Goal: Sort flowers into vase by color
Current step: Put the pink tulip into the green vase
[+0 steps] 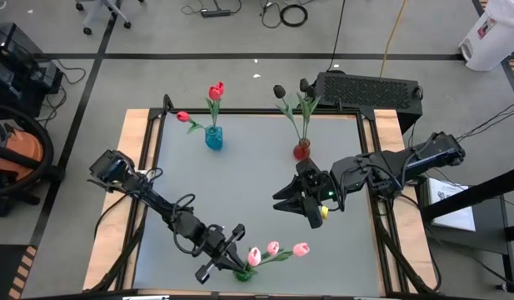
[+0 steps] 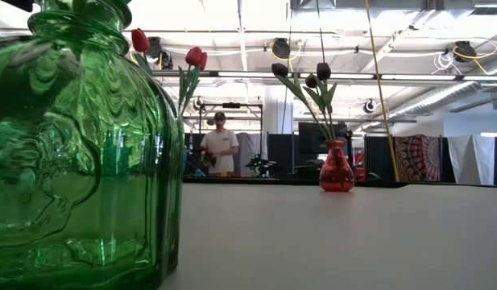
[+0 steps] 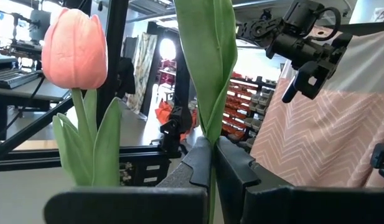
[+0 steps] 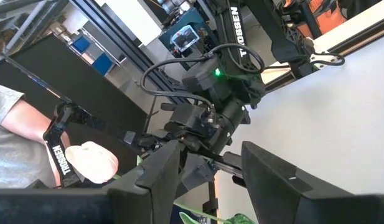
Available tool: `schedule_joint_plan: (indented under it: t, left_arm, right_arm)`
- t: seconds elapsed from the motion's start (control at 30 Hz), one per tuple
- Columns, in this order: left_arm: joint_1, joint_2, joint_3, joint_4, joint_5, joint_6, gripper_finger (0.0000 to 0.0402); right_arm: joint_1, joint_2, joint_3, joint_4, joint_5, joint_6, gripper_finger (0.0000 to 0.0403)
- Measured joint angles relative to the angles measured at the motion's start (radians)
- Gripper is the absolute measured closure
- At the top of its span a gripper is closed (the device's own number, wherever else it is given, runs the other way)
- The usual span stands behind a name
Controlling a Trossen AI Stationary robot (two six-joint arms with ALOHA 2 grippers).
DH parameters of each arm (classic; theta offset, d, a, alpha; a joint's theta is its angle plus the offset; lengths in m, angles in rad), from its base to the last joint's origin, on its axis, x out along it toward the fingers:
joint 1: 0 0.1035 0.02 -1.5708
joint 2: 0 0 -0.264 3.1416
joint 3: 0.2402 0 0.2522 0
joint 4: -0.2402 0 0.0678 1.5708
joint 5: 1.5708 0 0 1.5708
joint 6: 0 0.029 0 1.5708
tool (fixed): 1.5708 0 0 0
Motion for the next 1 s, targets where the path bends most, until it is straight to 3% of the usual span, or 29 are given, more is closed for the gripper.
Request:
schedule_joint_plan:
  t: [1.0]
  left_arm:
    - [0.000, 0.001, 0.000, -0.093, -0.016, -0.006, 0.0389]
  right_arm:
    - [0.000, 0.000, 0.000, 0.000, 0.000, 0.000, 0.0236]
